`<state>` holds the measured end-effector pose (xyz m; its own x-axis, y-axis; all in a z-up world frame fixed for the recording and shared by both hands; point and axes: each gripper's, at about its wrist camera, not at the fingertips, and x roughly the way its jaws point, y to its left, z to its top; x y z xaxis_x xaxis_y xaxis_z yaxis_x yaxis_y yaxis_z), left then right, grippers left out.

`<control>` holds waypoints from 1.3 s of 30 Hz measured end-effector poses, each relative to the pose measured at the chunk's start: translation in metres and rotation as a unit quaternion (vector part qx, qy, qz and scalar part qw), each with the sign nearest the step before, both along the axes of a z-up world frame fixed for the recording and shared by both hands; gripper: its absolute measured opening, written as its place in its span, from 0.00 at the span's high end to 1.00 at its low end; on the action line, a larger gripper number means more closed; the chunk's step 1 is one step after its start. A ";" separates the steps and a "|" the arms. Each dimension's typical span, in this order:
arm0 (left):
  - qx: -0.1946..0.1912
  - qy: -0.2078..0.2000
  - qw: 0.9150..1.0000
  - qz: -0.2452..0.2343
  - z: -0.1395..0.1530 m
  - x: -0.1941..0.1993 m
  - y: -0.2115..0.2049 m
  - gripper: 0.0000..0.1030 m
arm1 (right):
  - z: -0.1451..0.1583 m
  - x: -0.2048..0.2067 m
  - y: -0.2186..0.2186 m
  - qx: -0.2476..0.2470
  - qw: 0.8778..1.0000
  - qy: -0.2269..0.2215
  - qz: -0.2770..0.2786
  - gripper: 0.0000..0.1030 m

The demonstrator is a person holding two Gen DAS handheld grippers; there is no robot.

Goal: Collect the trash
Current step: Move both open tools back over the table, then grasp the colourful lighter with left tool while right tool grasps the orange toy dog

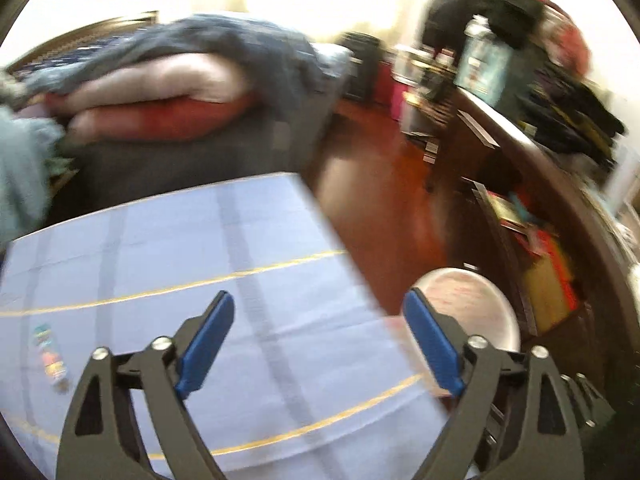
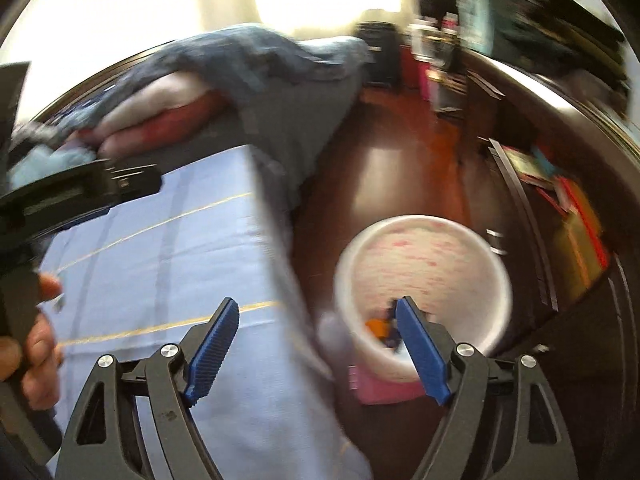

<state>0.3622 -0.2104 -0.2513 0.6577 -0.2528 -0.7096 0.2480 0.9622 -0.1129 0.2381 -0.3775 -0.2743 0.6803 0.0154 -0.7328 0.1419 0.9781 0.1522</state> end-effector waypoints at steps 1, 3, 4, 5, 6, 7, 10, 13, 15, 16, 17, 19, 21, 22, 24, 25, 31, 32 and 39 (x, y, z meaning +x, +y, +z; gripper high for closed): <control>0.008 -0.007 1.000 0.029 0.001 -0.002 0.020 0.11 | 0.002 0.000 0.012 -0.002 1.000 -0.001 0.015 0.22; 0.016 -0.010 0.997 0.074 0.001 -0.003 0.051 0.10 | 0.005 0.001 0.040 -0.006 0.999 -0.003 0.048 0.22; 0.020 -0.006 0.994 0.104 -0.002 -0.003 0.072 0.10 | 0.007 0.002 0.055 -0.007 0.998 -0.002 0.066 0.22; 0.020 -0.002 0.992 0.122 -0.004 -0.001 0.086 0.10 | 0.007 0.002 0.064 -0.007 0.997 -0.002 0.075 0.22; 0.019 0.005 0.989 0.147 -0.008 0.000 0.106 0.10 | 0.008 0.003 0.077 -0.007 0.996 -0.001 0.089 0.21; 0.016 0.013 0.986 0.166 -0.011 0.001 0.122 0.10 | 0.008 0.004 0.084 -0.007 0.995 0.000 0.098 0.21; 0.008 0.039 0.973 0.228 -0.027 0.006 0.172 0.10 | 0.009 0.005 0.116 -0.013 0.991 0.004 0.131 0.21; -0.004 0.067 0.963 0.262 -0.045 0.017 0.210 0.11 | 0.008 0.004 0.148 -0.019 0.986 0.008 0.166 0.21; -0.019 0.089 0.959 0.269 -0.057 0.023 0.225 0.12 | 0.007 0.003 0.162 -0.023 0.983 0.009 0.180 0.21; -0.026 0.096 0.958 0.269 -0.062 0.025 0.231 0.16 | 0.007 0.003 0.167 -0.026 0.982 0.011 0.186 0.21; -0.029 0.104 0.958 0.266 -0.066 0.028 0.235 0.18 | 0.006 0.003 0.176 -0.029 0.981 0.013 0.193 0.21; -0.030 0.116 0.958 0.261 -0.074 0.033 0.238 0.25 | 0.005 0.003 0.182 -0.031 0.979 0.015 0.201 0.21; -0.014 0.110 0.961 0.253 -0.077 0.035 0.237 0.26 | 0.003 0.003 0.191 -0.036 0.978 0.019 0.206 0.21; -0.011 0.113 0.962 0.249 -0.079 0.035 0.236 0.26 | 0.002 0.004 0.196 -0.038 0.977 0.023 0.209 0.21; 0.008 0.107 0.964 0.244 -0.080 0.035 0.233 0.31 | 0.000 0.005 0.202 -0.041 0.976 0.026 0.212 0.21; 0.019 0.105 0.965 0.241 -0.081 0.035 0.230 0.37 | 0.000 0.005 0.204 -0.043 0.976 0.028 0.214 0.21; 0.050 0.095 0.969 0.222 -0.079 0.030 0.234 0.68 | -0.001 0.008 0.215 -0.047 0.975 0.033 0.217 0.21; 0.051 0.095 0.969 0.221 -0.078 0.030 0.237 0.74 | -0.001 0.009 0.217 -0.047 0.974 0.034 0.217 0.21; 0.020 0.094 0.978 0.187 -0.078 0.024 0.259 0.77 | -0.005 0.010 0.247 -0.053 0.969 0.037 0.238 0.21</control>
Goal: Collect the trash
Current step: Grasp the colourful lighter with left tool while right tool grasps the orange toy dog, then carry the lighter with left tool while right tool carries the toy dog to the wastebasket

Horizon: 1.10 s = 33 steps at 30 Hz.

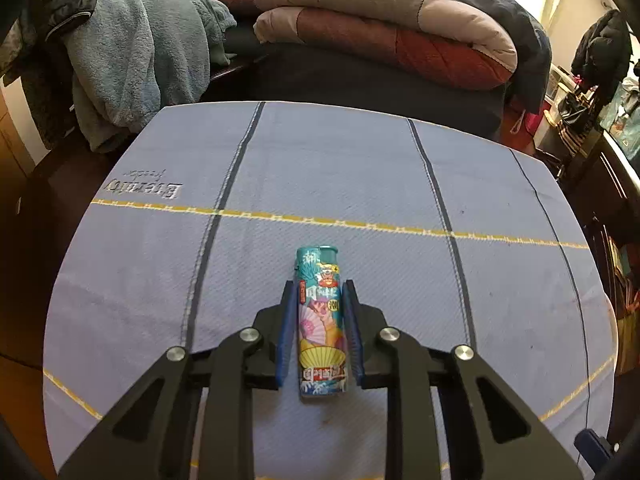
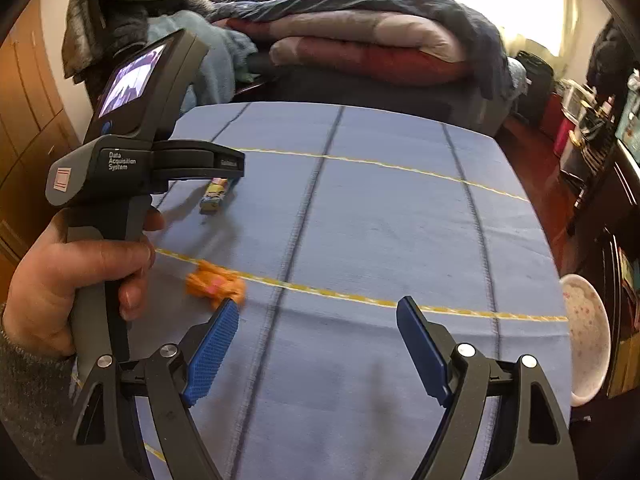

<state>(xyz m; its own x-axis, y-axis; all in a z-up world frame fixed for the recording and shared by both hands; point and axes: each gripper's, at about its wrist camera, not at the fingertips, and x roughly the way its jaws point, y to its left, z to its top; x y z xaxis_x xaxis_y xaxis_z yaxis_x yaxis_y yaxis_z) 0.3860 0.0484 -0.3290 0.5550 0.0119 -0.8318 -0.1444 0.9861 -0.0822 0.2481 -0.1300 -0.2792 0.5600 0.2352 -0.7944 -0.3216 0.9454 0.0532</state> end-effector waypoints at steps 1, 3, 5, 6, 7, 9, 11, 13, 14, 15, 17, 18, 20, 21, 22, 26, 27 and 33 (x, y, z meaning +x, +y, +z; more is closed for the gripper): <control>-0.003 -0.001 1.000 -0.001 0.001 -0.003 0.003 0.77 | -0.001 0.001 0.004 0.000 1.000 0.001 0.004 0.21; -0.004 -0.010 1.000 0.002 0.005 -0.010 0.014 0.77 | -0.003 0.002 0.016 0.000 1.000 0.001 0.016 0.21; 0.003 -0.017 1.000 0.009 0.009 -0.016 0.024 0.77 | -0.008 0.005 0.027 -0.002 1.000 0.009 0.026 0.21; 0.005 -0.021 1.000 0.012 0.012 -0.018 0.031 0.77 | -0.009 0.007 0.030 0.000 0.999 0.013 0.030 0.21; 0.007 -0.024 1.000 0.015 0.014 -0.021 0.035 0.77 | -0.011 0.008 0.034 0.003 0.999 0.017 0.034 0.21; 0.010 -0.029 0.999 0.019 0.018 -0.025 0.045 0.77 | -0.017 0.012 0.043 0.007 0.999 0.027 0.042 0.21; 0.008 -0.032 0.999 0.020 0.021 -0.028 0.052 0.77 | -0.022 0.016 0.052 0.006 0.998 0.032 0.046 0.21; 0.007 -0.034 0.999 0.021 0.022 -0.031 0.057 0.77 | -0.025 0.019 0.058 0.005 0.998 0.035 0.048 0.23; 0.005 -0.035 0.999 0.022 0.023 -0.032 0.059 0.77 | -0.026 0.020 0.061 0.003 0.998 0.036 0.049 0.25; 0.004 -0.036 0.999 0.021 0.024 -0.033 0.060 0.77 | -0.027 0.020 0.064 -0.004 0.998 0.030 0.046 0.31; 0.001 -0.036 0.999 0.021 0.024 -0.034 0.061 0.77 | -0.027 0.018 0.067 -0.013 0.999 0.023 0.045 0.37; -0.001 -0.036 0.999 0.020 0.024 -0.035 0.062 0.77 | -0.027 0.018 0.067 -0.010 0.999 0.022 0.046 0.42; -0.002 -0.037 0.999 0.019 0.025 -0.036 0.061 0.77 | -0.027 0.018 0.065 -0.010 0.999 0.020 0.041 0.53; -0.002 -0.038 0.999 0.018 0.026 -0.036 0.061 0.77 | -0.026 0.019 0.063 -0.009 0.999 0.019 0.040 0.58; -0.003 -0.039 0.999 0.017 0.026 -0.037 0.060 0.77 | -0.026 0.019 0.062 -0.009 0.999 0.019 0.038 0.58; -0.003 -0.042 0.999 0.009 0.030 -0.038 0.052 0.77 | -0.025 0.019 0.053 -0.004 0.999 0.023 0.030 0.58; -0.004 -0.043 0.999 0.007 0.031 -0.038 0.050 0.77 | -0.025 0.017 0.049 -0.003 0.999 0.024 0.028 0.58; -0.008 -0.052 0.999 -0.007 0.043 -0.045 0.034 0.77 | -0.019 0.014 0.031 0.009 1.000 0.024 0.013 0.58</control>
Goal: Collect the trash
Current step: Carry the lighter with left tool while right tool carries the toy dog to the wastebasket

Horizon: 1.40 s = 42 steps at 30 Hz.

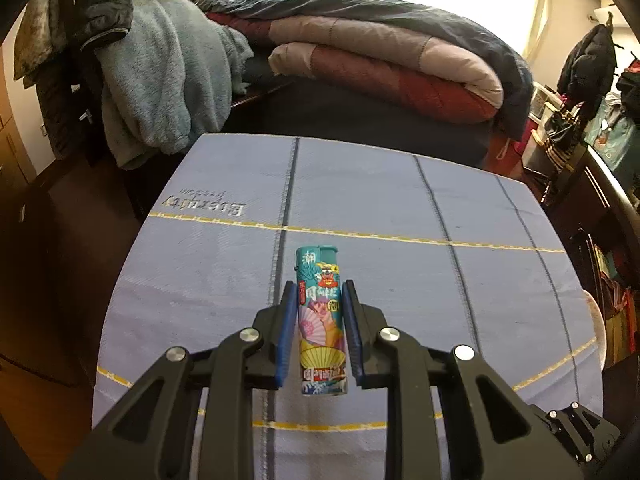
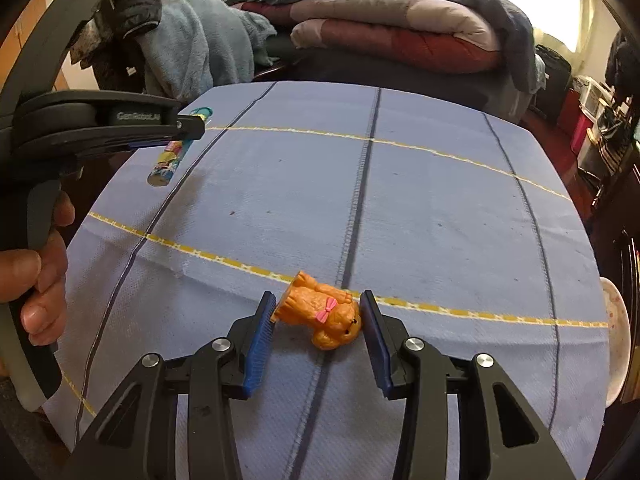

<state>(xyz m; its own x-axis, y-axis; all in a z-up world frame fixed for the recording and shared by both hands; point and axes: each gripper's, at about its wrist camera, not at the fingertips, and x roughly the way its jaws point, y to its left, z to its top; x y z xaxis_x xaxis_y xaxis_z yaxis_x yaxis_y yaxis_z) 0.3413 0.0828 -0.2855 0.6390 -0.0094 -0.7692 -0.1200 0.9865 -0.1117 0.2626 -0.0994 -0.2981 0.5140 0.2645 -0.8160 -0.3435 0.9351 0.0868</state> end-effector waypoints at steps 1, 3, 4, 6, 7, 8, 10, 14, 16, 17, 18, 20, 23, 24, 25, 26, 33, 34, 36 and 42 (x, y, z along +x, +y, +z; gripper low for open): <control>-0.006 -0.003 1.000 -0.005 0.003 -0.002 -0.003 0.77 | 0.002 0.000 -0.003 0.002 1.000 0.000 -0.002 0.58; -0.020 -0.008 1.000 -0.018 0.008 -0.005 -0.008 0.77 | 0.006 -0.002 -0.011 0.006 1.000 -0.004 -0.007 0.58; -0.030 -0.011 0.999 -0.027 0.012 -0.007 -0.012 0.77 | 0.008 -0.003 -0.015 0.008 1.000 -0.005 -0.010 0.58; -0.037 -0.015 0.998 -0.040 0.017 -0.010 -0.020 0.77 | 0.013 -0.005 -0.026 0.014 1.000 -0.009 -0.019 0.58; -0.039 -0.018 0.998 -0.046 0.020 -0.012 -0.024 0.77 | 0.014 -0.007 -0.031 0.016 1.000 -0.011 -0.023 0.58; -0.041 -0.022 0.997 -0.055 0.025 -0.014 -0.031 0.77 | 0.016 -0.008 -0.038 0.019 0.999 -0.013 -0.029 0.58; -0.044 -0.026 0.996 -0.068 0.030 -0.016 -0.042 0.77 | 0.020 -0.011 -0.053 0.025 0.999 -0.017 -0.041 0.58; -0.049 -0.034 0.992 -0.109 0.042 -0.020 -0.080 0.77 | 0.025 -0.019 -0.085 0.034 0.997 -0.024 -0.069 0.58; -0.050 -0.037 0.990 -0.125 0.044 -0.021 -0.097 0.77 | 0.027 -0.023 -0.101 0.039 0.995 -0.026 -0.084 0.58; -0.050 -0.038 0.989 -0.136 0.046 -0.021 -0.108 0.77 | 0.028 -0.026 -0.109 0.040 0.995 -0.028 -0.091 0.58; -0.050 -0.040 0.987 -0.148 0.048 -0.022 -0.120 0.77 | 0.029 -0.028 -0.118 0.042 0.994 -0.029 -0.099 0.58; -0.050 -0.043 0.983 -0.171 0.052 -0.023 -0.144 0.77 | 0.029 -0.032 -0.138 0.045 0.992 -0.031 -0.117 0.58; -0.054 -0.046 0.977 -0.201 0.056 -0.024 -0.178 0.78 | 0.029 -0.035 -0.163 0.047 0.989 -0.033 -0.140 0.58; -0.055 -0.047 0.975 -0.210 0.057 -0.025 -0.187 0.79 | 0.028 -0.037 -0.172 0.048 0.987 -0.034 -0.148 0.58; -0.055 -0.047 0.973 -0.219 0.058 -0.027 -0.198 0.80 | 0.028 -0.039 -0.183 0.048 0.986 -0.035 -0.159 0.58; -0.054 -0.050 0.970 -0.230 0.059 -0.028 -0.211 0.80 | 0.028 -0.041 -0.193 0.049 0.984 -0.036 -0.167 0.58; -0.037 -0.036 0.963 -0.265 0.051 -0.027 -0.263 0.87 | 0.024 -0.049 -0.239 0.062 0.975 -0.036 -0.211 0.58; -0.034 -0.029 0.964 -0.263 0.045 -0.026 -0.263 0.86 | 0.024 -0.050 -0.244 0.065 0.974 -0.037 -0.214 0.58; -0.015 -0.008 0.965 -0.260 0.028 -0.020 -0.269 0.83 | 0.023 -0.052 -0.249 0.069 0.973 -0.038 -0.216 0.58; 0.031 0.059 0.965 -0.253 -0.037 0.002 -0.293 0.66 | 0.022 -0.055 -0.257 0.079 0.972 -0.042 -0.218 0.58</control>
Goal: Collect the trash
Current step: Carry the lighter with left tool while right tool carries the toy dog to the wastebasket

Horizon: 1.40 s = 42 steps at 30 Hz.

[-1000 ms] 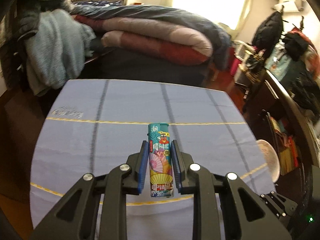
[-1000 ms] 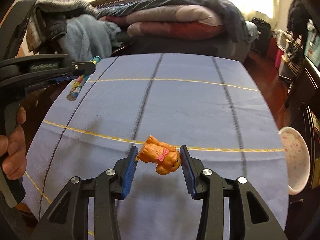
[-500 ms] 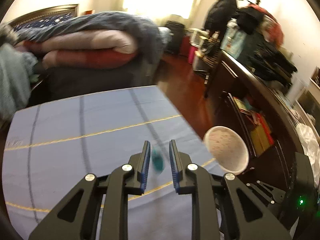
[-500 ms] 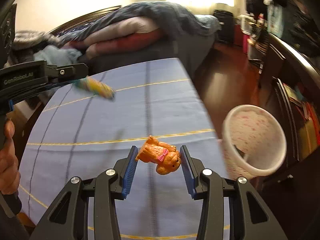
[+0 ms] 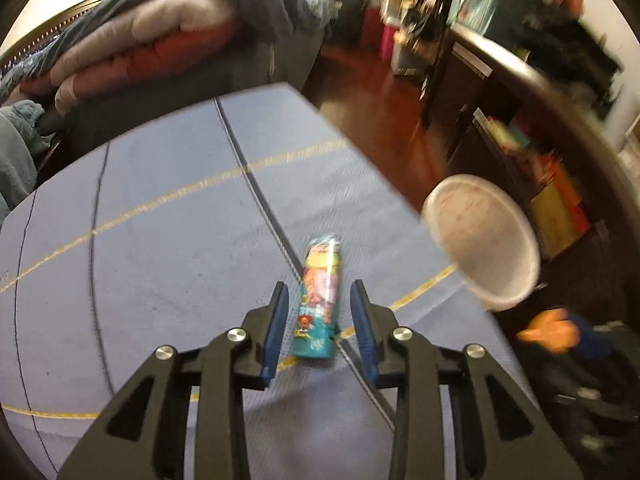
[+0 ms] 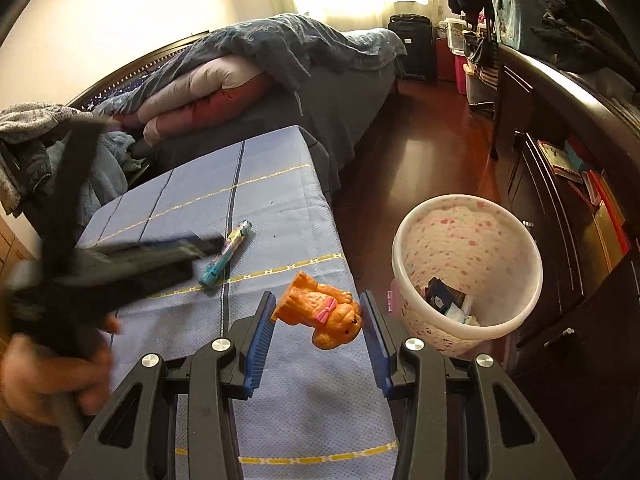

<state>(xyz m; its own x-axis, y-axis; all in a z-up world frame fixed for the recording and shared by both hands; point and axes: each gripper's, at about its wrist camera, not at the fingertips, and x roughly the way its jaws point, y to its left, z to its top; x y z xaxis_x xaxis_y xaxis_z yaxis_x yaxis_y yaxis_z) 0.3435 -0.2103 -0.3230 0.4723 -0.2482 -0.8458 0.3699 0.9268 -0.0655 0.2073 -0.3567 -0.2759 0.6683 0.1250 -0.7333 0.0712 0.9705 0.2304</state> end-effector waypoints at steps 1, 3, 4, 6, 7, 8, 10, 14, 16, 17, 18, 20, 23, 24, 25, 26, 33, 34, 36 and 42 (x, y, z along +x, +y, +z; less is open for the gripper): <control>0.011 0.000 1.000 0.002 -0.008 0.003 -0.003 0.63 | 0.000 0.000 -0.001 0.003 1.000 0.000 -0.001 0.58; 0.042 -0.031 0.999 0.008 -0.013 0.002 -0.009 0.53 | -0.001 -0.001 -0.003 0.005 1.000 0.000 -0.001 0.58; 0.052 -0.037 0.998 0.009 -0.015 0.002 -0.012 0.50 | -0.001 -0.002 -0.004 0.005 1.000 0.000 -0.001 0.58; 0.046 -0.043 0.998 0.011 -0.018 0.005 -0.012 0.49 | 0.000 -0.004 -0.004 0.005 1.000 0.000 0.000 0.58; 0.041 -0.041 0.998 0.012 -0.018 0.006 -0.012 0.50 | 0.000 -0.004 -0.004 0.006 1.000 0.000 0.000 0.58; 0.035 -0.036 0.999 0.012 -0.018 0.007 -0.010 0.52 | 0.000 -0.004 -0.005 0.006 1.000 0.000 -0.001 0.58; 0.040 -0.038 0.998 0.007 -0.016 0.007 -0.009 0.77 | 0.000 -0.004 -0.006 0.008 1.000 -0.001 -0.003 0.58; 0.017 -0.027 0.999 0.001 -0.013 0.004 -0.004 0.78 | 0.001 -0.005 -0.011 0.015 1.000 -0.004 -0.007 0.58; -0.002 -0.020 1.000 -0.002 -0.009 0.001 -0.003 0.78 | 0.002 -0.006 -0.013 0.017 1.000 -0.006 -0.009 0.58; -0.009 -0.023 1.000 -0.002 -0.006 -0.002 -0.002 0.78 | 0.002 -0.007 -0.014 0.017 1.000 -0.007 -0.010 0.58; -0.013 -0.030 0.999 -0.004 -0.001 -0.005 -0.002 0.78 | 0.002 -0.007 -0.016 0.017 1.000 -0.008 -0.011 0.58; -0.021 -0.041 0.999 -0.008 0.009 -0.010 -0.003 0.78 | 0.004 -0.009 -0.021 0.017 1.000 -0.010 -0.017 0.58; -0.037 -0.058 0.997 -0.023 0.031 -0.017 -0.012 0.78 | 0.006 -0.013 -0.029 0.018 0.999 -0.013 -0.025 0.58; -0.042 -0.064 0.997 -0.029 0.038 -0.020 -0.017 0.78 | 0.007 -0.014 -0.032 0.018 0.999 -0.015 -0.029 0.58; -0.047 -0.072 0.996 -0.038 0.046 -0.022 -0.023 0.78 | 0.008 -0.016 -0.036 0.017 0.999 -0.016 -0.035 0.58; -0.050 -0.076 0.995 -0.043 0.052 -0.024 -0.027 0.78 | 0.009 -0.017 -0.041 0.018 0.999 -0.018 -0.040 0.58; -0.066 -0.099 0.988 -0.097 0.078 -0.033 -0.078 0.77 | 0.015 -0.025 -0.070 0.013 0.997 -0.026 -0.071 0.58; -0.067 -0.100 0.987 -0.103 0.079 -0.033 -0.084 0.77 | 0.016 -0.026 -0.075 0.011 0.997 -0.027 -0.076 0.58; -0.070 -0.101 0.986 -0.116 0.082 -0.033 -0.098 0.77 | 0.017 -0.027 -0.083 0.009 0.996 -0.029 -0.083 0.58; -0.075 -0.106 0.981 -0.145 0.085 -0.033 -0.134 0.77 | 0.022 -0.030 -0.108 -0.004 0.993 -0.036 -0.111 0.58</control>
